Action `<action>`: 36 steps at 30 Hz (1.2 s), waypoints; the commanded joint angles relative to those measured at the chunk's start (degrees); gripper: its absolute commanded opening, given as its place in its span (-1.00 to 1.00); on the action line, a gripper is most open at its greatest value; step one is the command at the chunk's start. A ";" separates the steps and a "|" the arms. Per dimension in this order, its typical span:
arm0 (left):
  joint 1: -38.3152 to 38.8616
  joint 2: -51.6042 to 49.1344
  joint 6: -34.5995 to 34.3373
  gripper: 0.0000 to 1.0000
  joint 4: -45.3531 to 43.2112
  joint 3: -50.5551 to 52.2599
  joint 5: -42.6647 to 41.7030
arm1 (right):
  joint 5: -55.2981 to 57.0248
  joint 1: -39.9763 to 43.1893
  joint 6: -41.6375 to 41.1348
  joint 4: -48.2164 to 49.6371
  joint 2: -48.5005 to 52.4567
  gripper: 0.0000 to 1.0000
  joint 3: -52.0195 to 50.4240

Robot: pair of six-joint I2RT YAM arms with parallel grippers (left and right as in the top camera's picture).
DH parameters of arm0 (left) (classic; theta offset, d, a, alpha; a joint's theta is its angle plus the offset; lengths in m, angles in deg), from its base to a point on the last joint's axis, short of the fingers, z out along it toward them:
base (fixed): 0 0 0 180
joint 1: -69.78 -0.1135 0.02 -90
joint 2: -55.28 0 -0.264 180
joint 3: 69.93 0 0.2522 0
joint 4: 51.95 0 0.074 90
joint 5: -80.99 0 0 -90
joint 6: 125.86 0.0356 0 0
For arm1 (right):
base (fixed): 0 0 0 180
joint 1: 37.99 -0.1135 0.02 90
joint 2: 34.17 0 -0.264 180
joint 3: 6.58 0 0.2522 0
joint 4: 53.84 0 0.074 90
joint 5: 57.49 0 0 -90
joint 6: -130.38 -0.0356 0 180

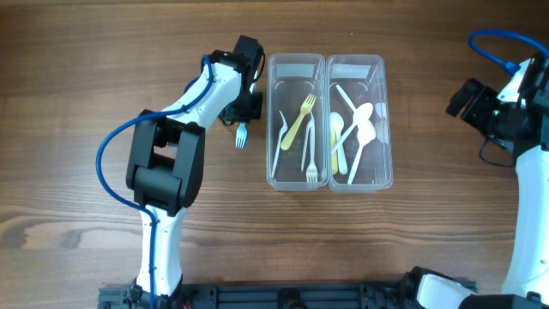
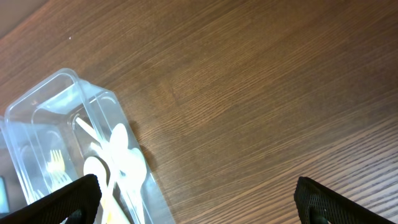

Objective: Pack container
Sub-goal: 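Place the light-blue spoon into the left container and release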

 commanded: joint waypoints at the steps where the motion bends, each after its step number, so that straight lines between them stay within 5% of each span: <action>1: 0.13 -2.19 0.07 -0.92 0.33 2.51 -1.44 | -0.44 0.09 -0.04 0.04 0.11 0.99 -0.26; 21: 0.76 11.93 0.07 -0.92 2.40 0.76 -1.49 | -0.44 0.09 -0.04 0.04 0.11 0.99 -0.26; 28: 8.09 24.02 -0.96 -0.92 2.56 -3.76 -1.44 | -0.44 0.09 -0.04 0.04 0.11 1.00 -0.26; 36: 15.56 19.89 -8.22 -0.92 0.42 -3.69 -1.44 | -0.44 0.09 -0.04 0.04 0.11 0.99 -0.26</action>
